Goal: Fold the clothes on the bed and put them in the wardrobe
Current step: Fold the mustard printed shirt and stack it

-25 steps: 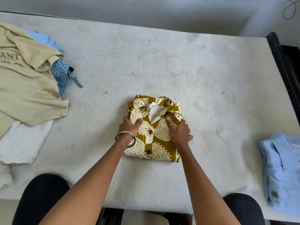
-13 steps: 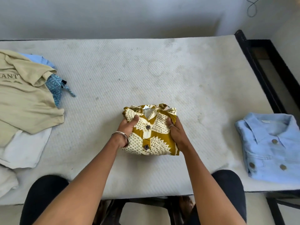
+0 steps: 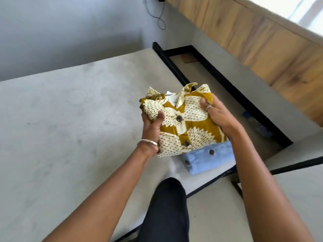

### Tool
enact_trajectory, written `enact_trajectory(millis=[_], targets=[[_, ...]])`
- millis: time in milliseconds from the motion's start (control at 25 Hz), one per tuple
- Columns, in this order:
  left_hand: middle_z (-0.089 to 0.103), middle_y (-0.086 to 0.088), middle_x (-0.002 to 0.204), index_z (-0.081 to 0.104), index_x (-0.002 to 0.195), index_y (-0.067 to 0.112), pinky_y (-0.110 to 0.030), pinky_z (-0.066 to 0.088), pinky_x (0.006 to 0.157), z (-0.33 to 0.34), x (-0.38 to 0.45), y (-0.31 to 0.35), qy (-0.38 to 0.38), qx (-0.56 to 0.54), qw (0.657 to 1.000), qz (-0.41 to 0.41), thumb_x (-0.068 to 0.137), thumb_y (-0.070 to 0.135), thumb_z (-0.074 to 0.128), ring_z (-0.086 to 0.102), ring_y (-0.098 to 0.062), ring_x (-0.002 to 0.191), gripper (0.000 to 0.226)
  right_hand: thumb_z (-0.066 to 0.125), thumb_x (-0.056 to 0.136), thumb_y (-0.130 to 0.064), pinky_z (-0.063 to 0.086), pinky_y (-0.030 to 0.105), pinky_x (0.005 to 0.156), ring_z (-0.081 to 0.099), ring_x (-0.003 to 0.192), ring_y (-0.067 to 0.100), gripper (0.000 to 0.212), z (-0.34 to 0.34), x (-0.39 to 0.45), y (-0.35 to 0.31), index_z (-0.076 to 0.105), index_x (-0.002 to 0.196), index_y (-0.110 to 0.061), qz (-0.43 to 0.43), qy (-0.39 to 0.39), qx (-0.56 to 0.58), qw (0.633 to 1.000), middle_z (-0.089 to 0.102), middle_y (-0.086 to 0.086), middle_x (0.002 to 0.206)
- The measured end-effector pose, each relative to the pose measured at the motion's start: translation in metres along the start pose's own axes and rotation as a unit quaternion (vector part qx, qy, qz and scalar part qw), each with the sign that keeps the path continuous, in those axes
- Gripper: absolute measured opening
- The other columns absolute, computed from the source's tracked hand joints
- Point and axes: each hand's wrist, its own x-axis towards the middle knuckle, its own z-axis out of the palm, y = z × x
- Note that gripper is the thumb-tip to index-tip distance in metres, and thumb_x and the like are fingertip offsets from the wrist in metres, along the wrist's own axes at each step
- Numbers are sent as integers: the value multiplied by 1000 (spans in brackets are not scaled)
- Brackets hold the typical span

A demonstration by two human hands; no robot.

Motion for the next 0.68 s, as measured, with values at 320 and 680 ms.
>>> enact_trajectory(millis=[320,680], targets=[[64,-6,117,38,134,19,-45,55,82,37,4,-120,17,130,974,-185,82,8,74,64,-26,101,64,61,93,-39,52,41,92,60,114,23,41,-73,23,109,54,127,-17,168,-43,-132,976,63,-3,121],[64,-3,102,44,110,21,-31,55,60,40,-9,-125,55,200,965,-163,77,3,75,66,-18,83,49,54,99,-27,58,39,81,69,96,21,30,-80,20,114,52,128,-18,107,11,-83,991,67,5,113]])
